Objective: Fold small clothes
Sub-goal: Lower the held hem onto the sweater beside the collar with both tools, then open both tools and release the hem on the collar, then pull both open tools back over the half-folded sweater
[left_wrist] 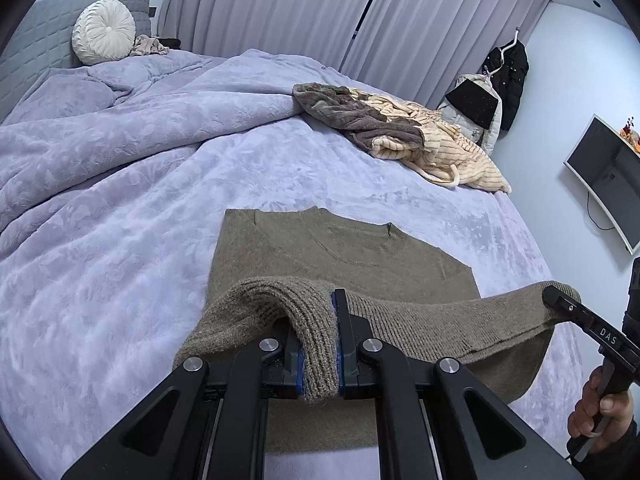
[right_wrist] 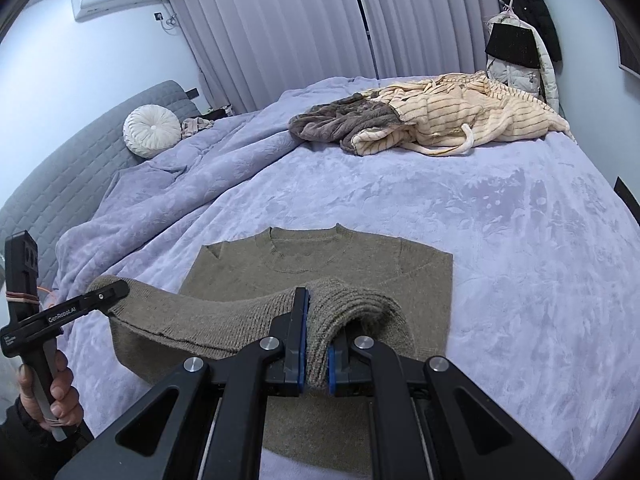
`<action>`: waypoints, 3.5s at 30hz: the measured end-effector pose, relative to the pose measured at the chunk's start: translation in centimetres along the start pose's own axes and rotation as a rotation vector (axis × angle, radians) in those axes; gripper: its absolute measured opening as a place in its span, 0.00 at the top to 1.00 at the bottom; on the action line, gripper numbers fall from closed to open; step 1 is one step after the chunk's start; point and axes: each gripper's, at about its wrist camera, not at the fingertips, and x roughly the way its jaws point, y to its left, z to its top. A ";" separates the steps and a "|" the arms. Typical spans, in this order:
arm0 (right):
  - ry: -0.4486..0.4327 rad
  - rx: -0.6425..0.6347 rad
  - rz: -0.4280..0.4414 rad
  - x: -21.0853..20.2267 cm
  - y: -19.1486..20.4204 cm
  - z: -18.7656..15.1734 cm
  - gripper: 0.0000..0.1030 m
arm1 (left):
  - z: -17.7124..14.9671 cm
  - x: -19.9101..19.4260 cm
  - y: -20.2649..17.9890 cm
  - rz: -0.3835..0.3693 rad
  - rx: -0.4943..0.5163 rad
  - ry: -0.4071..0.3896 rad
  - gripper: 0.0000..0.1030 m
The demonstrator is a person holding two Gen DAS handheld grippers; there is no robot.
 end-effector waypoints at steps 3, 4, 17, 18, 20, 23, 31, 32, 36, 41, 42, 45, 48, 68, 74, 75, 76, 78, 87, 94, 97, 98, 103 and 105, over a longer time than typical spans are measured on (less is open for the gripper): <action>0.012 -0.016 -0.023 1.3 0.1 0.8 0.92 | 0.8 1.3 0.0 0.014 -0.002 0.013 0.89; 0.016 -0.022 -0.033 1.6 0.2 1.0 0.92 | 1.0 1.5 0.0 0.014 -0.003 0.016 0.89; 0.042 -0.013 -0.096 6.0 -1.4 3.1 0.92 | 4.0 5.9 -0.2 0.053 0.012 0.047 0.89; 0.046 -0.010 -0.103 6.4 -1.6 3.3 0.92 | 4.2 6.4 -0.3 0.057 0.012 0.053 0.89; 0.055 0.001 -0.115 7.4 -2.0 3.5 0.93 | 4.5 7.5 -0.3 0.056 0.013 0.065 0.89; 0.065 0.011 -0.122 8.5 -2.5 3.9 0.93 | 4.9 8.7 -0.4 0.067 0.018 0.075 0.89; 0.109 0.037 -0.127 11.9 -3.9 4.2 0.93 | 5.6 12.6 0.5 0.087 0.009 0.127 0.89; 0.116 0.045 -0.128 12.4 -4.1 4.1 0.93 | 5.7 13.1 0.5 0.089 0.013 0.133 0.89; 0.142 0.067 -0.132 14.2 -4.9 4.0 0.93 | 5.9 14.8 0.6 0.087 0.006 0.152 0.89; 0.177 0.102 -0.133 16.5 -6.1 4.0 0.93 | 6.1 17.6 1.1 0.097 -0.013 0.194 0.89; 0.183 0.109 -0.133 16.9 -6.3 3.9 0.93 | 6.1 18.1 1.1 0.098 -0.015 0.201 0.89; 0.206 0.122 -0.138 18.3 -7.0 3.8 0.93 | 6.3 19.5 1.5 0.103 -0.022 0.224 0.89; 0.226 0.146 -0.136 19.5 -7.6 3.6 0.93 | 6.4 21.0 2.0 0.106 -0.036 0.254 0.89; 0.135 0.305 -0.072 16.6 -10.9 4.5 0.31 | 7.8 18.0 3.5 -0.034 -0.087 0.202 0.06; 0.155 0.045 -0.142 17.1 -6.2 4.7 0.31 | 6.3 20.0 0.9 -0.005 0.029 0.260 0.06; 0.175 -0.019 -0.148 18.1 -4.8 4.6 0.31 | 6.2 20.8 0.2 0.006 0.051 0.263 0.06; 0.200 -0.067 -0.143 19.2 -3.9 4.5 0.31 | 6.0 21.6 -0.3 0.029 0.070 0.269 0.06; 0.248 -0.129 -0.144 21.2 -2.7 4.1 0.31 | 5.7 23.4 -0.6 0.084 0.099 0.298 0.06; 0.319 -0.065 -0.237 23.8 -6.6 3.5 0.31 | 5.8 25.2 1.2 0.117 0.100 0.347 0.06; 0.225 -0.089 -0.163 16.7 -1.7 1.1 0.31 | 1.9 17.4 -1.1 0.061 0.121 0.261 0.06; 0.264 -0.150 -0.129 16.4 0.8 -1.4 0.31 | -1.0 16.4 -1.9 0.118 0.186 0.259 0.06; 0.293 -0.185 -0.149 16.9 1.1 -2.5 0.31 | -1.8 16.7 -1.4 0.154 0.192 0.278 0.06; 0.300 -0.063 -0.207 15.5 -3.5 -4.3 0.30 | -2.8 15.4 2.3 0.173 0.129 0.292 0.06; 0.294 -0.010 -0.218 13.7 -4.6 -4.1 0.30 | -2.8 13.6 2.7 0.183 0.097 0.275 0.06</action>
